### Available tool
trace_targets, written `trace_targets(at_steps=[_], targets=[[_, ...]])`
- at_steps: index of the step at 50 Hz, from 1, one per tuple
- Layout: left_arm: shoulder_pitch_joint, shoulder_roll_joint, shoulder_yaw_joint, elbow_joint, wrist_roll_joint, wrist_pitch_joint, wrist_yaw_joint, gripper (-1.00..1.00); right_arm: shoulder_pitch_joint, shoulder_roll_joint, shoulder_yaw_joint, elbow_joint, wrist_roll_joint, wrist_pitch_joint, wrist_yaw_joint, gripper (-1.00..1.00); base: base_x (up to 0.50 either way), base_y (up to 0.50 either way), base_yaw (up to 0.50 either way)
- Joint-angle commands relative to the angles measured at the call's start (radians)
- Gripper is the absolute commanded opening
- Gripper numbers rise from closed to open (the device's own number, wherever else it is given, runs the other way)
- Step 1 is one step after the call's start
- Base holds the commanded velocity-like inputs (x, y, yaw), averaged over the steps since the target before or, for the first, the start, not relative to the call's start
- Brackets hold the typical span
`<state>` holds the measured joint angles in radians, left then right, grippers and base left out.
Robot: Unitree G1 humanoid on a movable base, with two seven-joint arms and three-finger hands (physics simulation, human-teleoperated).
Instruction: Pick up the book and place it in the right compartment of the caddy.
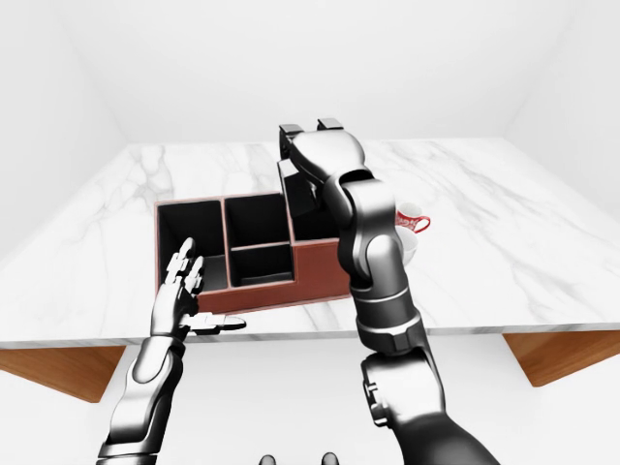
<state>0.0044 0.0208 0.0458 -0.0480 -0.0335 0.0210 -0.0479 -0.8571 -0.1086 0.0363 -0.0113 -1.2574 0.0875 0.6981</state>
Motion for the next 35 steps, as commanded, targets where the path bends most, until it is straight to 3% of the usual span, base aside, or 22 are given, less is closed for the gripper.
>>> trace_targets(at_steps=[1,13,25,30,35], targets=[[-0.001,0.0,0.0,0.001,0.0,0.001,0.001,1.0,0.009,-0.015,-0.015,0.089,-0.009,0.0,0.0,-1.0,0.0,0.0,0.0],[0.001,0.0,0.0,-0.01,-0.001,0.011,0.002,1.0,0.011,-0.032,-0.018,0.141,0.027,0.0,0.0,-1.0,0.0,0.0,0.0],[-0.004,0.0,0.0,0.005,-0.001,-0.001,0.002,1.0,0.02,-0.045,-0.023,0.223,0.069,0.0,0.0,-1.0,0.0,0.0,0.0],[0.0,0.0,0.0,-0.008,-0.002,0.009,0.002,1.0,-0.02,-0.068,-0.03,0.347,0.1,0.0,-0.067,-1.0,0.0,0.0,0.0],[-0.003,0.0,0.001,0.002,-0.002,0.002,0.001,1.0,-0.052,-0.088,-0.031,0.473,0.129,0.0,-0.139,-1.0,0.0,0.0,0.0]])
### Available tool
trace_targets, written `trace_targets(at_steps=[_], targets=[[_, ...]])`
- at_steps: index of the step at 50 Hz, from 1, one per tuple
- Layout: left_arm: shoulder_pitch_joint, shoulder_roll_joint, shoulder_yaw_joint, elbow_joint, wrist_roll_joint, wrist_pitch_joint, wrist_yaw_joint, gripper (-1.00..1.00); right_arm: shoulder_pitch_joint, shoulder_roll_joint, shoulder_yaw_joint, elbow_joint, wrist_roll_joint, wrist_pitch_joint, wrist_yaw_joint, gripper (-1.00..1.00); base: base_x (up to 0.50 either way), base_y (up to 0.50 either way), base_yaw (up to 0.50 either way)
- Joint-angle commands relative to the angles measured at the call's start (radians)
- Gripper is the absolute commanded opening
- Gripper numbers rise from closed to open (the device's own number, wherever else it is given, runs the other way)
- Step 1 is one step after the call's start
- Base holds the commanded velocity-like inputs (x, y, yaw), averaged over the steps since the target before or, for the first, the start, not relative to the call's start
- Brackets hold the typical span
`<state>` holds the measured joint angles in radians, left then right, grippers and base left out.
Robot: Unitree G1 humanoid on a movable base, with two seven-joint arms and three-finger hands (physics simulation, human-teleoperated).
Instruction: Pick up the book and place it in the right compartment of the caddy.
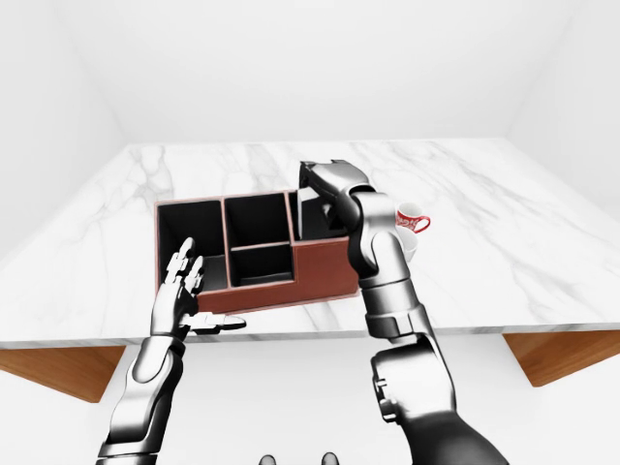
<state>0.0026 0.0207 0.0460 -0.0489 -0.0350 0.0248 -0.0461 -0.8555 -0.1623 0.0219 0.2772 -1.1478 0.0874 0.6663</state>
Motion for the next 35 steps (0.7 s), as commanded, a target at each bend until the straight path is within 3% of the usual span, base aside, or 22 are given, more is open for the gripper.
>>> trace_targets(at_steps=[1,10,19,20,21,35], targets=[[-0.001,0.0,0.0,0.006,-0.001,-0.004,-0.001,1.0,-0.057,-0.037,-0.014,0.197,0.022,0.0,-0.116,-1.0,0.0,0.0,0.0],[0.002,0.0,-0.001,-0.004,-0.001,0.002,-0.001,1.0,-0.104,-0.05,-0.01,0.284,0.036,0.0,-0.171,-1.0,0.0,0.0,0.0],[0.004,0.0,0.0,-0.015,-0.005,0.009,-0.005,1.0,-0.224,-0.055,-0.002,0.534,0.066,0.0,-0.284,-1.0,0.0,0.0,0.0],[0.005,0.0,-0.001,-0.018,-0.006,0.01,-0.006,1.0,-0.225,-0.056,0.001,0.543,0.067,0.0,-0.291,-0.4,0.0,0.0,0.0],[0.006,0.0,-0.001,-0.018,-0.006,0.009,-0.007,1.0,-0.224,-0.055,0.002,0.548,0.069,0.0,-0.297,1.0,0.0,0.0,0.0],[0.009,-0.001,-0.003,-0.028,-0.011,0.011,-0.014,1.0,-0.196,-0.056,0.002,0.497,0.109,0.0,-0.268,1.0,0.0,0.0,0.0]])
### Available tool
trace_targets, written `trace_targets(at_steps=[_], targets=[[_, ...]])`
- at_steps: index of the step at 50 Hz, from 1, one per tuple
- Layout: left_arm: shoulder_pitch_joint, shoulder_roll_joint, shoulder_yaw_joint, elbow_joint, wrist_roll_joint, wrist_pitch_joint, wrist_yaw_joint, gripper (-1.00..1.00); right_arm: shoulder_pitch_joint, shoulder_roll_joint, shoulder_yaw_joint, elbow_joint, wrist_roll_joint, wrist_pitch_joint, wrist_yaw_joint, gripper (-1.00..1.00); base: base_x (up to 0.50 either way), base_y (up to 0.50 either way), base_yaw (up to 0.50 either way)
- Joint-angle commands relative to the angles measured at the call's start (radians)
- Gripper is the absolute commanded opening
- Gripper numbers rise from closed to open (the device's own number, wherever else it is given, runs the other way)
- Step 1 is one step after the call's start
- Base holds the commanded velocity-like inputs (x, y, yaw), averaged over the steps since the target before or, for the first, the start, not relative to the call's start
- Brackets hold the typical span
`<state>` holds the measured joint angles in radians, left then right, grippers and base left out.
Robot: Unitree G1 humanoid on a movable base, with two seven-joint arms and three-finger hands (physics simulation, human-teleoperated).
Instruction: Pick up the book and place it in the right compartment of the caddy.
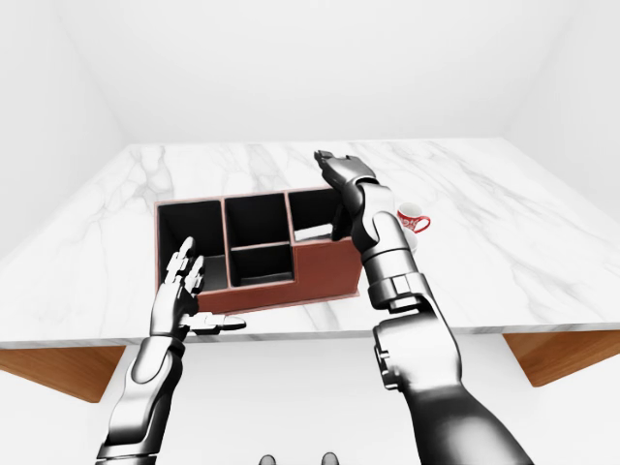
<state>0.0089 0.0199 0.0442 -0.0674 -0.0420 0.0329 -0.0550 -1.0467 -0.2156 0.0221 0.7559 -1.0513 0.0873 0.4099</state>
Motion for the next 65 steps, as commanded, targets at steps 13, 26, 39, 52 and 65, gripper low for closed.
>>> trace_targets(at_steps=[13,26,39,52,65], targets=[[0.003,0.0,0.001,-0.017,-0.006,0.011,-0.005,1.0,-0.005,-0.005,-0.003,0.012,0.027,0.0,-0.012,1.0,0.0,0.0,0.0],[-0.002,0.0,0.003,-0.003,-0.005,0.003,-0.005,1.0,0.019,-0.011,-0.01,-0.059,0.035,0.0,0.019,1.0,0.0,0.0,0.0],[0.001,0.0,0.002,-0.005,-0.005,0.005,-0.003,1.0,0.173,0.012,-0.025,-0.41,0.032,0.0,0.14,1.0,0.0,0.0,0.0],[0.006,-0.001,-0.001,-0.03,-0.007,0.028,-0.001,1.0,0.315,0.06,-0.023,-0.682,0.017,0.0,0.206,1.0,0.0,0.0,0.0],[0.01,-0.004,-0.003,-0.05,-0.008,0.045,0.003,1.0,0.414,0.119,0.0,-1.014,-0.084,0.0,0.288,1.0,0.0,0.0,0.0]])
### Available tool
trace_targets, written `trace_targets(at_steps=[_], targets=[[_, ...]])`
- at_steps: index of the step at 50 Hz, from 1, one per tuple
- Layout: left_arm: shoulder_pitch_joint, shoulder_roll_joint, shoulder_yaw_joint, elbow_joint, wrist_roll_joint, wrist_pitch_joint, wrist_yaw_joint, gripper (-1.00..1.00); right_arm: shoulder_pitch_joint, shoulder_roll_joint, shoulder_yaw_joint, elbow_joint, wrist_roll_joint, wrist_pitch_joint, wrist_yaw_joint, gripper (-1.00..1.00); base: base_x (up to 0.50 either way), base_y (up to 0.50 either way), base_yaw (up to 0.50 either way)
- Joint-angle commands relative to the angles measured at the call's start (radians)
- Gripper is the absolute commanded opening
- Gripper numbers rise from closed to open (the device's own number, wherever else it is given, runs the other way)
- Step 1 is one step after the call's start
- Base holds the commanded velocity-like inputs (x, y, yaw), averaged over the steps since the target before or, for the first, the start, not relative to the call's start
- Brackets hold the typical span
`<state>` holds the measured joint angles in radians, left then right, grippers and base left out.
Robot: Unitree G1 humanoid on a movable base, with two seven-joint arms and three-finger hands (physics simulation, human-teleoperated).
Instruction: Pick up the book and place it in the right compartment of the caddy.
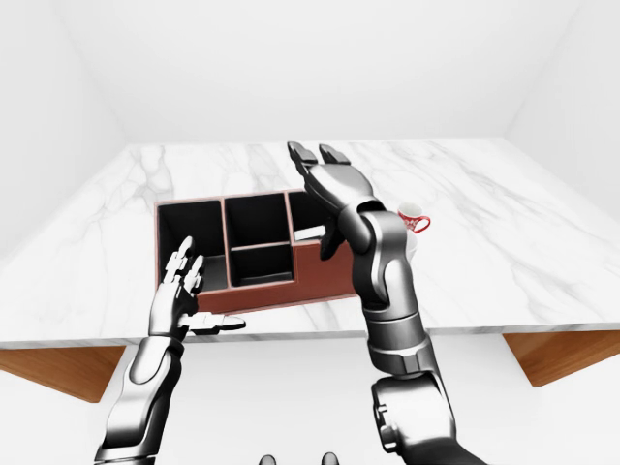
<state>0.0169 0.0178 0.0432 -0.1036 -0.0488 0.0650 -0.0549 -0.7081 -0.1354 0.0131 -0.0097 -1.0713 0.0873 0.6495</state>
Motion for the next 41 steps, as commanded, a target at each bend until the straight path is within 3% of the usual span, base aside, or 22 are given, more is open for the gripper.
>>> trace_targets(at_steps=[1,14,21,27,35,36,41], targets=[[0.001,-0.002,-0.001,-0.009,-0.001,0.01,0.003,1.0,0.075,0.039,0.007,-0.263,-0.07,0.0,0.049,1.0,0.0,0.0,0.0],[0.002,-0.002,0.0,-0.023,-0.007,0.016,0.007,1.0,0.171,0.068,-0.003,-0.488,-0.02,0.0,0.049,1.0,0.0,0.0,0.0],[-0.003,-0.002,0.0,-0.01,-0.01,0.005,0.005,1.0,0.227,0.089,0.013,-0.61,-0.018,0.0,0.049,1.0,0.0,0.0,0.0],[0.002,-0.001,0.0,-0.026,-0.012,0.016,0.003,1.0,0.327,0.114,0.021,-0.67,0.035,0.0,0.048,1.0,0.0,0.0,0.0],[0.003,-0.001,-0.001,-0.014,-0.011,0.002,-0.001,1.0,0.466,0.136,0.031,-0.763,0.187,0.0,-0.091,1.0,0.0,0.0,0.0],[0.006,-0.001,-0.002,-0.023,-0.011,0.009,-0.001,1.0,0.477,0.135,0.035,-0.766,0.201,0.0,-0.102,1.0,0.0,0.0,0.0],[0.008,-0.001,-0.002,-0.022,-0.01,0.004,-0.004,1.0,0.582,0.153,0.033,-0.797,0.362,0.0,-0.225,1.0,0.0,0.0,0.0]])
